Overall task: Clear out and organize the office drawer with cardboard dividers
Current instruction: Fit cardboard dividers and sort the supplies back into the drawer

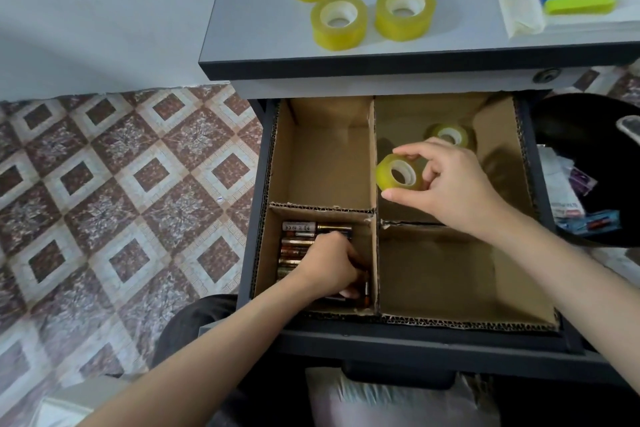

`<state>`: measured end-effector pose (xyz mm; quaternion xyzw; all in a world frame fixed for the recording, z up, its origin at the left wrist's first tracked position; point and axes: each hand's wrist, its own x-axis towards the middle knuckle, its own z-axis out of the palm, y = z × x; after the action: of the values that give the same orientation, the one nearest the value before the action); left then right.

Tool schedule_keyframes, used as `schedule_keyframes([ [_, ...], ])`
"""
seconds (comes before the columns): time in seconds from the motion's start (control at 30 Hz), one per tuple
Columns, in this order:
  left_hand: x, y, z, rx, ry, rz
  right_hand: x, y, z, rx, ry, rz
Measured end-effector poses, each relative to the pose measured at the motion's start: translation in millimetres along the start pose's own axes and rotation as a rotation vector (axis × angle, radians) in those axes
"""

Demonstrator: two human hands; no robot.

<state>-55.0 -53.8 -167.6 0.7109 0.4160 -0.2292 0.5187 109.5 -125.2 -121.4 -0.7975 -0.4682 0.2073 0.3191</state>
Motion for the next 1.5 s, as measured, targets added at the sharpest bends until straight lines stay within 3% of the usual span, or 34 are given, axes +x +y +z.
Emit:
schedule_keyframes([
  [0.27, -10, 2, -6, 0.064, -0.004, 0.025, -2, 16, -28, -0.107, 0.06, 0.108],
  [0.5, -43, 21, -35, 0.239, 0.127, 0.311, -3, 21, -38, -0.19, 0.125, 0.311],
  [0.57, -51, 26, -42, 0.258, 0.247, 0.408, -2, 20, -34, -0.215, 0.104, 0.359],
  [0.67, -47, 26, -46, 0.321, 0.664, 0.636, 4, 19, -23, -0.233, 0.053, 0.369],
  [0.73, -33, 25, -48, 0.438, 0.793, 0.716, 12, 16, -14, -0.237, 0.028, 0.349],
  [0.93, 6, 19, -41, 0.688, 0.567, 0.655, 41, 11, 5, -0.319, -0.03, 0.34],
  [1.17, 10, 16, -40, 0.662, 0.57, 0.67, 61, 8, 12, -0.48, -0.107, 0.316],
  [1.5, 11, 14, -37, 0.67, 0.619, 0.71, 68, 15, 26, -0.519, -0.134, 0.314],
])
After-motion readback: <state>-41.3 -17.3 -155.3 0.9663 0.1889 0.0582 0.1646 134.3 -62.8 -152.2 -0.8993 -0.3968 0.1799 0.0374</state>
